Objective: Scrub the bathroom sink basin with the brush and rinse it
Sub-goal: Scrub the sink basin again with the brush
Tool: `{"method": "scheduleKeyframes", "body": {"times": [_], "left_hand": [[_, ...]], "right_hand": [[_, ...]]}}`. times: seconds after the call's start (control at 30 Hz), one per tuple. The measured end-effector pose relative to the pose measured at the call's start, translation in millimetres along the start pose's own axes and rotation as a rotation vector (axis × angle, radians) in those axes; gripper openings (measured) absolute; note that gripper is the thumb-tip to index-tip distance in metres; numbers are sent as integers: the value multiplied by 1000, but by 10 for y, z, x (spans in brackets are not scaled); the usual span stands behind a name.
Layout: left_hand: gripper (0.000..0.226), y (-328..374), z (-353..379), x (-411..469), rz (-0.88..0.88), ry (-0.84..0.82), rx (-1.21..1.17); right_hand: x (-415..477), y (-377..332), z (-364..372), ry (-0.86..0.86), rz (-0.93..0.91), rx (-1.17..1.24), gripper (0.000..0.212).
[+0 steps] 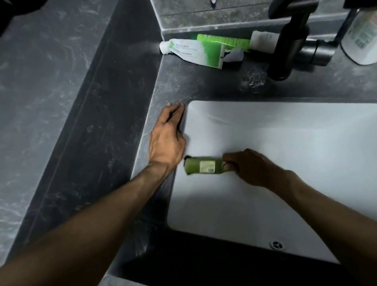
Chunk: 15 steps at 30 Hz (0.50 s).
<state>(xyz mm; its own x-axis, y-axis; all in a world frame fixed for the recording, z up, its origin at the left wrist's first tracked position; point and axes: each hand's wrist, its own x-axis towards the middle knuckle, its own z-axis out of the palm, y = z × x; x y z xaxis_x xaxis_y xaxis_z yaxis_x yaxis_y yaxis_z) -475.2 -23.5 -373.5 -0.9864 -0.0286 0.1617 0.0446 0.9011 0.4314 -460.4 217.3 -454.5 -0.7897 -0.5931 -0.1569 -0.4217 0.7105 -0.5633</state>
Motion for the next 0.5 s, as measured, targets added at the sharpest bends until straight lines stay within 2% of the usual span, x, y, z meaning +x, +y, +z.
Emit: {"method": "scheduleKeyframes", "body": {"times": [0.07, 0.13, 0.17, 0.27, 0.3, 0.33, 0.43, 0.47, 0.5], "left_hand": [[75, -28, 14, -1, 7, 8, -6], [74, -30, 15, 6, 11, 2, -6], [75, -28, 13, 7, 11, -4, -6], [69, -7, -2, -9, 10, -41, 6], [65, -10, -11, -23, 15, -66, 18], [62, -20, -21, -34, 30, -96, 37], [70, -30, -75, -82, 120, -199, 177], [74, -22, -85, -103, 142, -218, 230], [76, -16, -95, -124, 152, -231, 270]], "right_hand": [[-180, -163, 214, -113, -107, 46, 18], [-375, -299, 316, -222, -129, 92, 14], [-364, -320, 278, -189, -122, 68, 13], [-89, -78, 98, -23, 77, 3, 15], [-68, -44, 58, -3, 76, -2, 17], [-75, -72, 59, 14, 9, 29, 19], [-322, -324, 353, -156, -247, 80, 17], [-359, -336, 381, -175, -255, 73, 16], [-332, -332, 330, -123, -201, 55, 17]]}}
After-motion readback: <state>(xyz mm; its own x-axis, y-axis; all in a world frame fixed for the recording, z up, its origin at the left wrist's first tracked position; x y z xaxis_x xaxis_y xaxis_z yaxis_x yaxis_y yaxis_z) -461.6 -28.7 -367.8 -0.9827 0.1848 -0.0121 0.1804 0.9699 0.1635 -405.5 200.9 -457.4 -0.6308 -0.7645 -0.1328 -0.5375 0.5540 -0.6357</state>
